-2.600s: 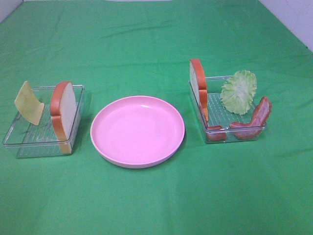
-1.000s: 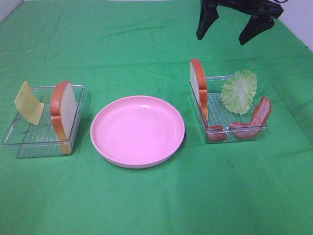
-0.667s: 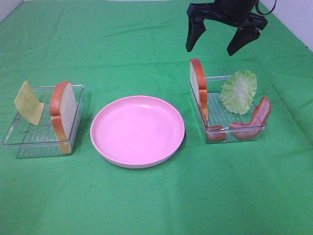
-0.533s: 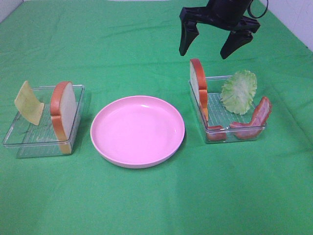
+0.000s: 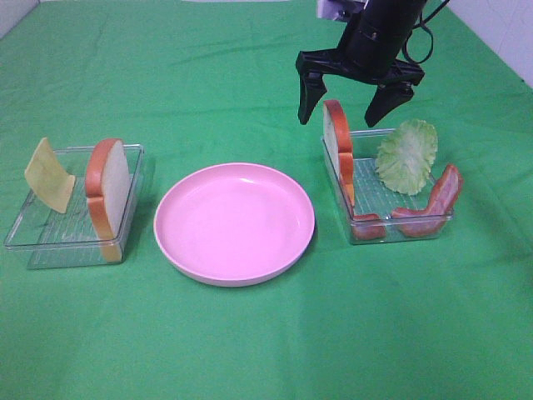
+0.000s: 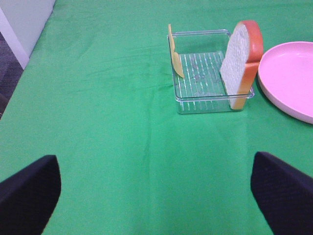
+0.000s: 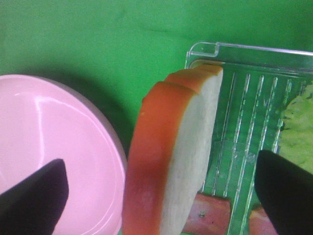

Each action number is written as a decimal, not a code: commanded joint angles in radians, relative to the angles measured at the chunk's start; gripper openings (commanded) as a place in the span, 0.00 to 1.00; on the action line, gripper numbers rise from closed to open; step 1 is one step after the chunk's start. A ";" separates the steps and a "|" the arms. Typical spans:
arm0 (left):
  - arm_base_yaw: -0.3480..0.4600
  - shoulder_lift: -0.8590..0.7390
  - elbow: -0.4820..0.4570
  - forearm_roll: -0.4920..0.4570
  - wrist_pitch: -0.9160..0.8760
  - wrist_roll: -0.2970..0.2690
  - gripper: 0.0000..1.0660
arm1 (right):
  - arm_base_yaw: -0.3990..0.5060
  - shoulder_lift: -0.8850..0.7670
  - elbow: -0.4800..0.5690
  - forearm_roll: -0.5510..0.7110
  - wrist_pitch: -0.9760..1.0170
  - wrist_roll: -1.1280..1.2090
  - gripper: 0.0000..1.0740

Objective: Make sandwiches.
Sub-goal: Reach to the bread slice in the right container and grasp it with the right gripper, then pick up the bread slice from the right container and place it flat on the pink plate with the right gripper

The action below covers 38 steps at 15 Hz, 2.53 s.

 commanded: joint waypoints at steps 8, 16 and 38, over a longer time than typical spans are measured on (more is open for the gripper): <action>-0.001 -0.009 0.001 -0.006 -0.015 -0.004 0.96 | -0.001 0.047 -0.003 -0.038 -0.003 -0.041 0.70; -0.001 -0.009 0.001 -0.006 -0.015 -0.004 0.96 | -0.001 0.047 -0.003 -0.053 -0.003 -0.033 0.33; -0.001 -0.009 0.001 -0.006 -0.015 -0.004 0.96 | -0.001 -0.108 -0.004 -0.099 0.106 0.030 0.00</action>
